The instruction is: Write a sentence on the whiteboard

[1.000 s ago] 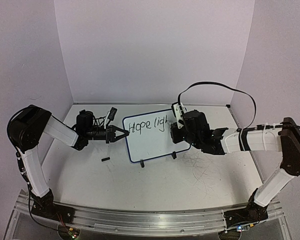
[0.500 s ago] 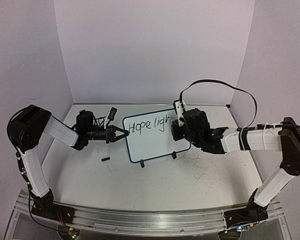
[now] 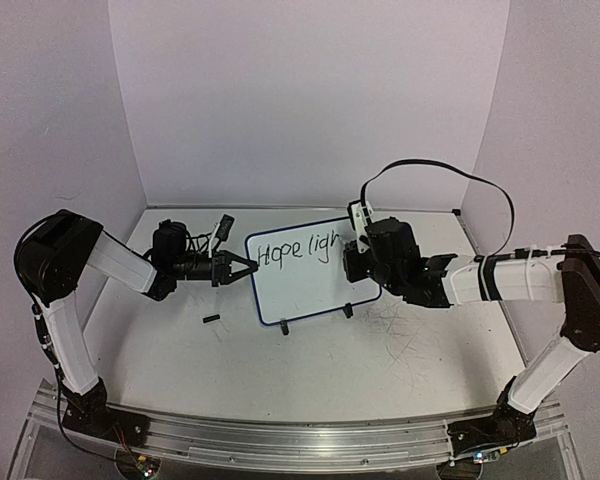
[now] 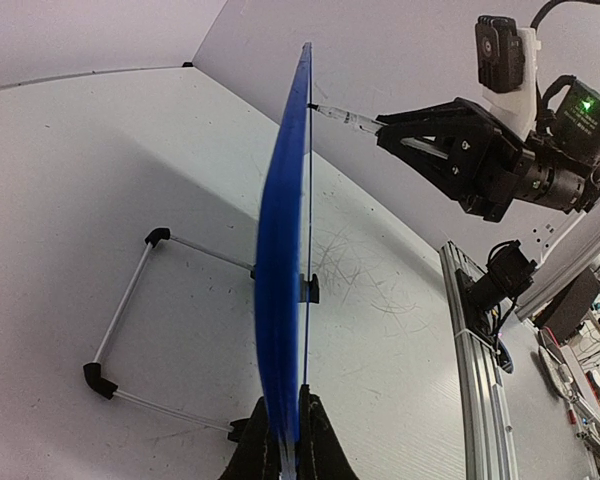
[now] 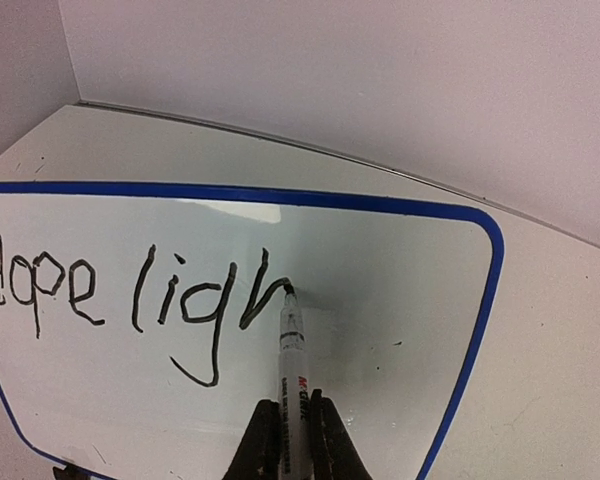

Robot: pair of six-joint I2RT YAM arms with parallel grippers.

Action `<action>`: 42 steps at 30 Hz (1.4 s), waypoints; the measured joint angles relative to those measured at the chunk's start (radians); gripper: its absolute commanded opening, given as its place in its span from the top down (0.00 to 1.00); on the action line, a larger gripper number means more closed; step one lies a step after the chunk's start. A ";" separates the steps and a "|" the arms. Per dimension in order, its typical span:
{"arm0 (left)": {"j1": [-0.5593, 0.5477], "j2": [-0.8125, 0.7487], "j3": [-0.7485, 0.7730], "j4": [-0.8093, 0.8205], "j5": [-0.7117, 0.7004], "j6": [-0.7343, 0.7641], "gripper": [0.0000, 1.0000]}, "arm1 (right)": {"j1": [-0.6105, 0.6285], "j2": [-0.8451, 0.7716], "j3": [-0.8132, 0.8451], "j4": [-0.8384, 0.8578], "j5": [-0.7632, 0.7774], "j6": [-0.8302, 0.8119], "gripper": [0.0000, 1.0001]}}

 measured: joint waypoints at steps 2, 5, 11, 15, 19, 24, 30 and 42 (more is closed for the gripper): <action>0.000 0.000 0.000 0.000 0.000 0.000 1.00 | 0.000 0.000 0.000 -0.003 -0.001 0.004 1.00; 0.000 0.000 0.000 0.000 0.000 0.000 1.00 | 0.000 0.000 0.000 -0.007 -0.004 0.008 1.00; 0.000 0.000 0.000 0.000 0.000 0.000 1.00 | 0.001 -0.002 -0.005 -0.020 -0.014 0.015 1.00; 0.000 0.000 0.000 0.000 0.000 0.000 1.00 | 0.003 -0.009 -0.016 -0.039 -0.018 0.017 1.00; 0.000 0.000 0.000 0.000 0.000 0.000 1.00 | 0.004 -0.018 -0.018 -0.059 -0.017 0.018 1.00; 0.000 0.000 0.000 0.000 0.001 0.000 1.00 | 0.004 -0.089 -0.061 -0.054 -0.016 0.000 1.00; 0.000 0.000 0.000 0.000 0.001 0.001 1.00 | -0.023 -0.149 -0.036 -0.034 -0.056 -0.018 1.00; 0.000 -0.003 0.000 -0.007 0.000 0.004 1.00 | -0.034 -0.060 0.001 -0.030 -0.090 -0.027 1.00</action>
